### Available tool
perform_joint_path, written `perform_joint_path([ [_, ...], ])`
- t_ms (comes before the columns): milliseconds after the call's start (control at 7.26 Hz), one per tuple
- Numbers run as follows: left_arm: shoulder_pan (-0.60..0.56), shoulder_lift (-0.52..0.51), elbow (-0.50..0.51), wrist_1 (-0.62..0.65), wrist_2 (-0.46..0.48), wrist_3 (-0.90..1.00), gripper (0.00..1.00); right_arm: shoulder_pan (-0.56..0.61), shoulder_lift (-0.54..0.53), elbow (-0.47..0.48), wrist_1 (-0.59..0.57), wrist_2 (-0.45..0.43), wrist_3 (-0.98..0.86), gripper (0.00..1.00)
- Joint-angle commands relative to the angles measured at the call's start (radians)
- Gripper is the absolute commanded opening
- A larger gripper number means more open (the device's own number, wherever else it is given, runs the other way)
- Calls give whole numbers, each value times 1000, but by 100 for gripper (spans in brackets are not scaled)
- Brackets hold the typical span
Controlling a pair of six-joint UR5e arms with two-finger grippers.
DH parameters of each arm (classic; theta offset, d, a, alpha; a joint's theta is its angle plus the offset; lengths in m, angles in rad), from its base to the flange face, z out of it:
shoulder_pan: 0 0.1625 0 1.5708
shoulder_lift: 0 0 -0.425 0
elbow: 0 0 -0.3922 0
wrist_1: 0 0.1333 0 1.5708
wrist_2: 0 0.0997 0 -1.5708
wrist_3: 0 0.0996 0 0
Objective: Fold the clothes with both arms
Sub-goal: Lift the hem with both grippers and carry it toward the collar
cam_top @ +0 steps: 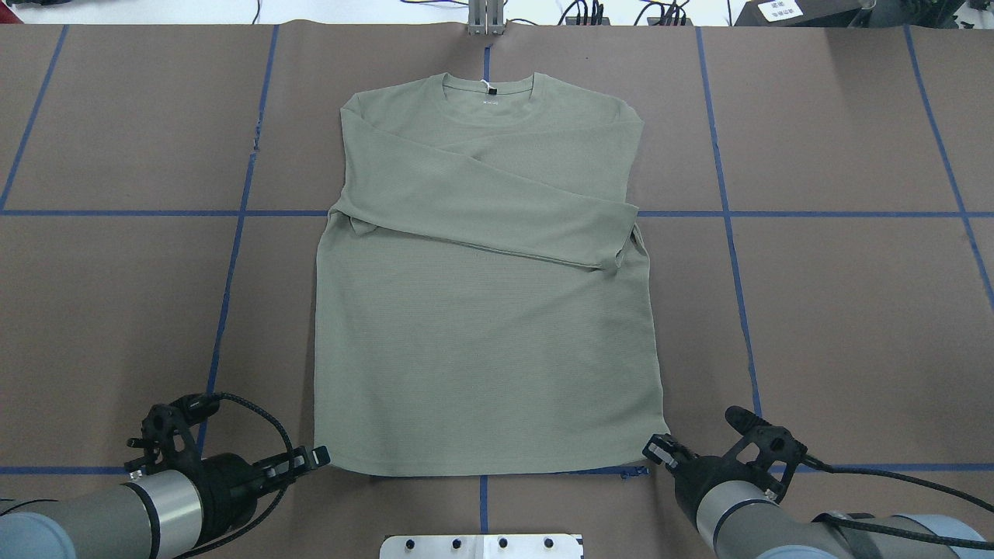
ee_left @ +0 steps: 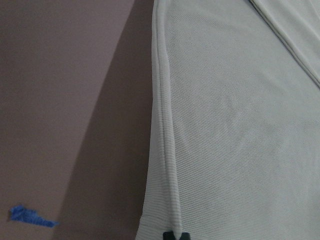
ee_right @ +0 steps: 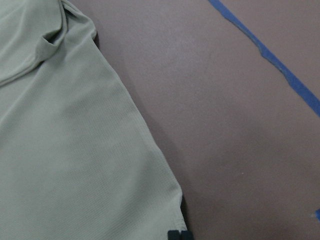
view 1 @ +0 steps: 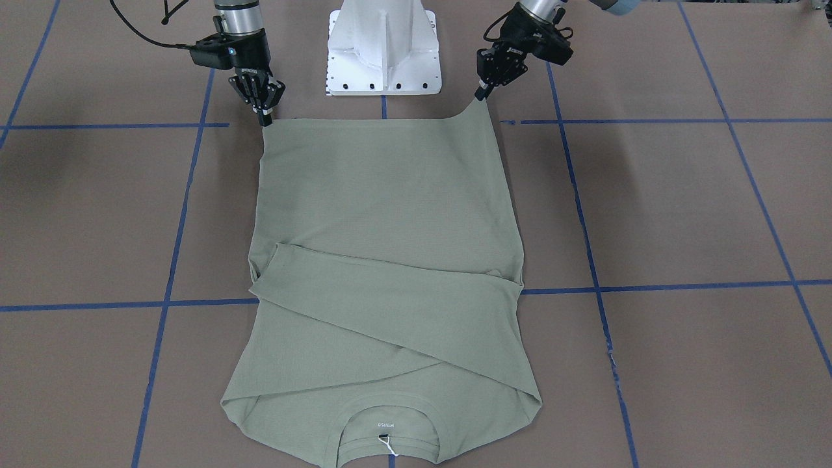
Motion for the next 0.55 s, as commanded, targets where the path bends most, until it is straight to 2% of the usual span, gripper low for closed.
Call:
perform_joint_path([
  [0,-1,85,-222,120,-81,3,0,-6,1,320,-309,116,-4,0],
  [138,-1,92,-370,259,-146,3,0,-33,19,475,-452,164,-5,0],
  [276,-22,76,-533,411,-254,11,0,-8,98,519,-542,245,-5,0],
  [413,-87,50,-562,467,-352,15,0,32,140,518,-574,285,-32,0],
])
